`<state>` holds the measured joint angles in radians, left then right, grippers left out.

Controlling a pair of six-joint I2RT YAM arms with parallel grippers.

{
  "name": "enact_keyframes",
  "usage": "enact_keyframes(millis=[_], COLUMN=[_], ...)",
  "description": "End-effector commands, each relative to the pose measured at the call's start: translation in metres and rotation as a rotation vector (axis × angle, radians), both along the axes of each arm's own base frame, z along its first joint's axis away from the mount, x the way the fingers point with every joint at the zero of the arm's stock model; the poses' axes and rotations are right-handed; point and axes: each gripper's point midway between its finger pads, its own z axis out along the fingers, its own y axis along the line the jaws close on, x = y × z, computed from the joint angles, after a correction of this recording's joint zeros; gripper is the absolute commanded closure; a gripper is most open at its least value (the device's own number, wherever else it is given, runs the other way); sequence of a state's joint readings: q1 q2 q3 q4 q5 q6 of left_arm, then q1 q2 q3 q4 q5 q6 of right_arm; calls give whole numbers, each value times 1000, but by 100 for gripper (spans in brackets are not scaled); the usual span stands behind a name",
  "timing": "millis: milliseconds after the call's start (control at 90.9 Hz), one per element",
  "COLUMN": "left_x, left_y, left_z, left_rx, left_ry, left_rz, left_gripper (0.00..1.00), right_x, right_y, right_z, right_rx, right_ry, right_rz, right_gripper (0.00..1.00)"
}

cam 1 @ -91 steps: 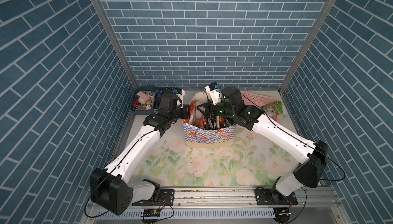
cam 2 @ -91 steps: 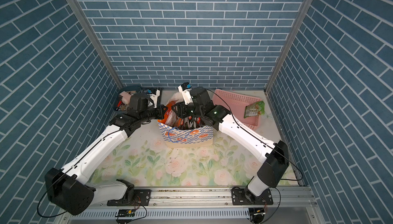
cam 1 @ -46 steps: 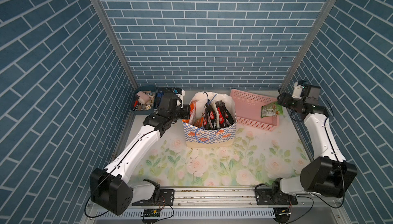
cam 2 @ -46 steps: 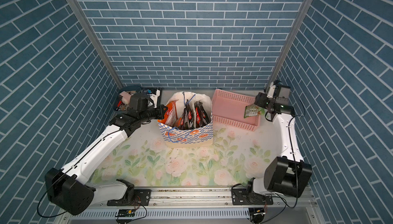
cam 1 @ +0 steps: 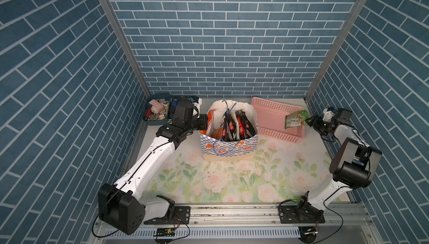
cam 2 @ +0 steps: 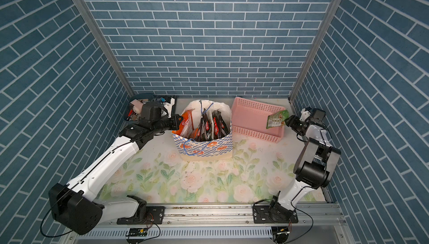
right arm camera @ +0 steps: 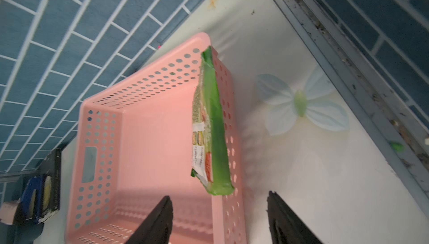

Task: Place the condiment packets inside the bag
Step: Pick up the condiment packet from the storage box.

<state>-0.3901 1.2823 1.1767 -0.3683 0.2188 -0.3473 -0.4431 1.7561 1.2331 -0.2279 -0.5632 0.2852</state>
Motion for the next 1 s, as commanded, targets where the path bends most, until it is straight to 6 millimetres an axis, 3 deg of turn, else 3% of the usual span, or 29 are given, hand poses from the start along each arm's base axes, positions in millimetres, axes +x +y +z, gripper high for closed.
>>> enact_keyframes(millis=[0, 132, 363, 429, 572, 605, 704, 803, 990], left_x=[-1, 1, 1, 1, 0, 0, 0, 0, 1], left_y=[0, -1, 0, 0, 0, 0, 1, 2, 4], left_z=[5, 3, 3, 2, 2, 2, 1, 1, -3], left_rx=[-6, -4, -3, -2, 1, 1, 2, 5, 4], left_ry=[-21, -16, -18, -15, -15, -16, -15, -18, -13], left_rz=[-14, -16, -13, -12, -11, -11, -7, -4, 10], left_gripper=[95, 95, 95, 95, 95, 95, 95, 95, 95], right_x=[11, 15, 22, 24, 24, 24, 23, 21, 11], right_y=[9, 11, 13, 14, 15, 15, 16, 27, 82], right_z=[9, -6, -13, -13, -4, 0, 19, 51, 132], right_rx=[69, 111, 157, 163, 162, 157, 133, 99, 66], right_ry=[-73, -48, -56, -58, -78, -86, -117, -172, -297], right_rz=[25, 27, 31, 36, 44, 46, 57, 106, 249], right_gripper=[37, 45, 60, 69, 100, 100, 100, 100, 100])
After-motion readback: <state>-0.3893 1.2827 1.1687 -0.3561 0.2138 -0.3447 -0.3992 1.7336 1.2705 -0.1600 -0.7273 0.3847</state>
